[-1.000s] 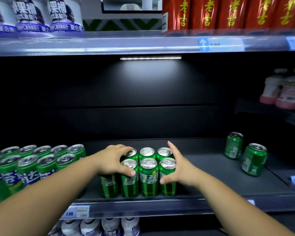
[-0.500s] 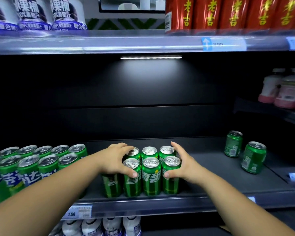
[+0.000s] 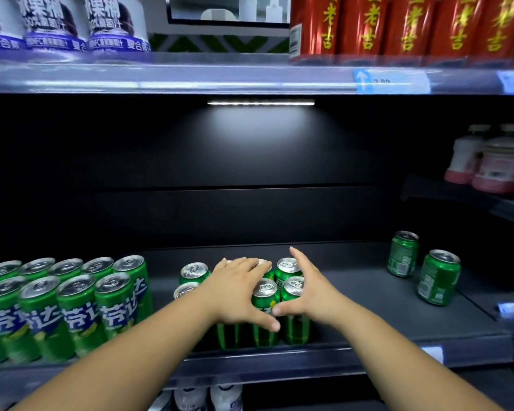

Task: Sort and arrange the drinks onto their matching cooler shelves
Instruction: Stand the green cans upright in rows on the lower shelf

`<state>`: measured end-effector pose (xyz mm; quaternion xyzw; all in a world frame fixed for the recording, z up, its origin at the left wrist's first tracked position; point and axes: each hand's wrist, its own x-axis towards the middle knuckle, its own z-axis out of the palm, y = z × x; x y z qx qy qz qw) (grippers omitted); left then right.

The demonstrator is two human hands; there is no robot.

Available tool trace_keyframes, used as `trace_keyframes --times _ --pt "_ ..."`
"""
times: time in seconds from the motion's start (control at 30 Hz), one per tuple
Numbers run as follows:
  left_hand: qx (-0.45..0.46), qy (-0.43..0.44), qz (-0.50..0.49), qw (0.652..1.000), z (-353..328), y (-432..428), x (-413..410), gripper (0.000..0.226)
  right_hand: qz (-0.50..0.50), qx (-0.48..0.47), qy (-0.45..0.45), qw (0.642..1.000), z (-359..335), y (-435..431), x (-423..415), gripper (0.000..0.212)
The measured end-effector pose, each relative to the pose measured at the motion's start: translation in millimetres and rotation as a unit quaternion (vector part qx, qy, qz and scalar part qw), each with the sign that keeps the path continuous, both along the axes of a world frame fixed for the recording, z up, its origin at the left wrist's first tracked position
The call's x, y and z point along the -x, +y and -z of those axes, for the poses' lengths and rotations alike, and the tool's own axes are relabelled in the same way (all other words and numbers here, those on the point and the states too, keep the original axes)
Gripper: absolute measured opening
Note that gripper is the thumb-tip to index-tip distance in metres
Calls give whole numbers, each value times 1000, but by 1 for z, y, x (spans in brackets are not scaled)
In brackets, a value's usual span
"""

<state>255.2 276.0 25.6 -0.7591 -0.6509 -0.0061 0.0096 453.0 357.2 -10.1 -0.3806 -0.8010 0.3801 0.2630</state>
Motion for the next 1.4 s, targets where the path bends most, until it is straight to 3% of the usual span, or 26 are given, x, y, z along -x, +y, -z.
trace_keyframes --times 0.33,0.63,0.7,0.87,0.97,1.27,1.4 --pt "-31 6 15 999 7 2 7 132 79 64 151 983 30 -22 1 135" --pt "-12 -23 17 1000 -3 -1 3 126 59 102 46 992 39 -37 -20 152" --pt "-26 -34 28 999 -8 0 -3 120 72 75 34 994 32 -34 -32 142" --pt "-68 -48 91 992 -19 20 -48 94 137 -24 60 989 12 -19 -69 85" --pt "-67 -64 119 989 -25 45 -86 86 171 -62 63 981 6 -4 -106 65" --pt "-57 -66 124 988 -21 140 -199 61 308 -145 50 939 6 64 -236 53" --pt "-51 -77 108 990 -15 181 -228 60 311 -135 30 940 8 100 -271 55"
